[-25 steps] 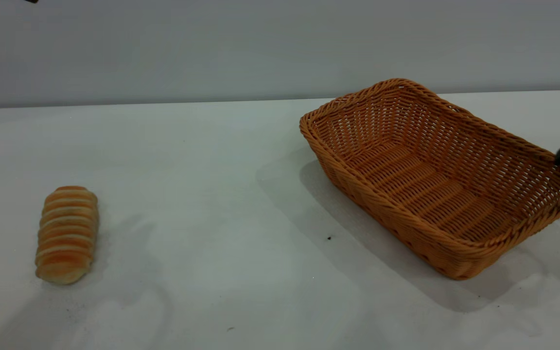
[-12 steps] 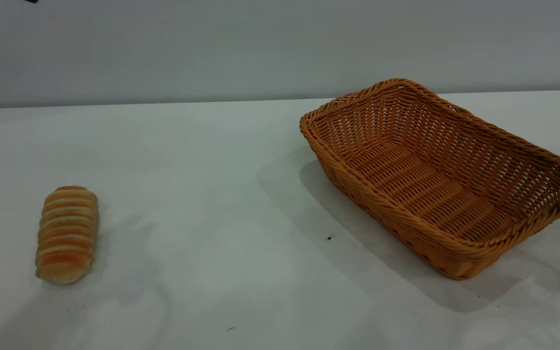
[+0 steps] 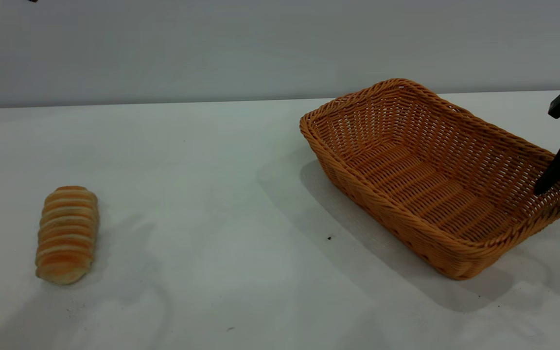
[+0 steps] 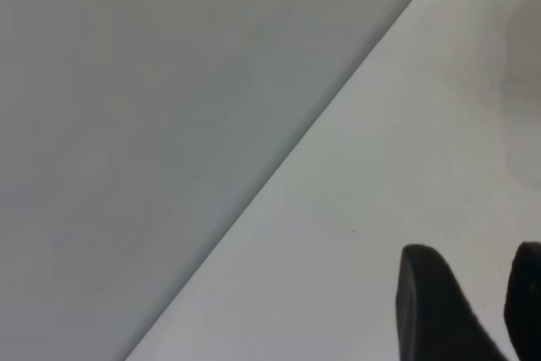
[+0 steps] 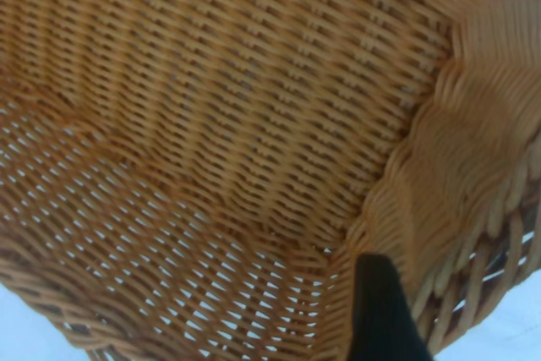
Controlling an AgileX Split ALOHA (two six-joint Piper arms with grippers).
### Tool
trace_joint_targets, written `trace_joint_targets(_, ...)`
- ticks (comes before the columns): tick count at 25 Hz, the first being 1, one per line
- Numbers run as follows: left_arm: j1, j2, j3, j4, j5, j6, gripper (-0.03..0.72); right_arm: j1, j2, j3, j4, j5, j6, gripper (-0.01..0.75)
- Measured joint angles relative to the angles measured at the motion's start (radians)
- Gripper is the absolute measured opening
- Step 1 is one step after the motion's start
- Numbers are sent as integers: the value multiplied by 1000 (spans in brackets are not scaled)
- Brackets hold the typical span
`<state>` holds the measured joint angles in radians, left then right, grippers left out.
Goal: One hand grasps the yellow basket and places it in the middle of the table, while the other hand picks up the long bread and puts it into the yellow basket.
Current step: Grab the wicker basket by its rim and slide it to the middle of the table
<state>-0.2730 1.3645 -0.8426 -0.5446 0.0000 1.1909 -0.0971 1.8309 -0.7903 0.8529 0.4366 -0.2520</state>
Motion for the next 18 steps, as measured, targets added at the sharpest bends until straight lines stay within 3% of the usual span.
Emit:
trace_joint_targets(6, 0, 0, 0, 0, 0, 0, 283, 29, 77, 0, 38, -15, -39, 512)
trace_joint_targets(13, 0, 0, 0, 0, -8, 0, 283, 76, 180, -1, 238, -40, -211, 496)
trace_joint_targets(15, 0, 0, 0, 0, -11, 0, 283, 77, 189, -1, 284, -39, -261, 436)
trace_joint_targets(18, 0, 0, 0, 0, -13, 0, 283, 77, 190, -3, 338, -36, -304, 270)
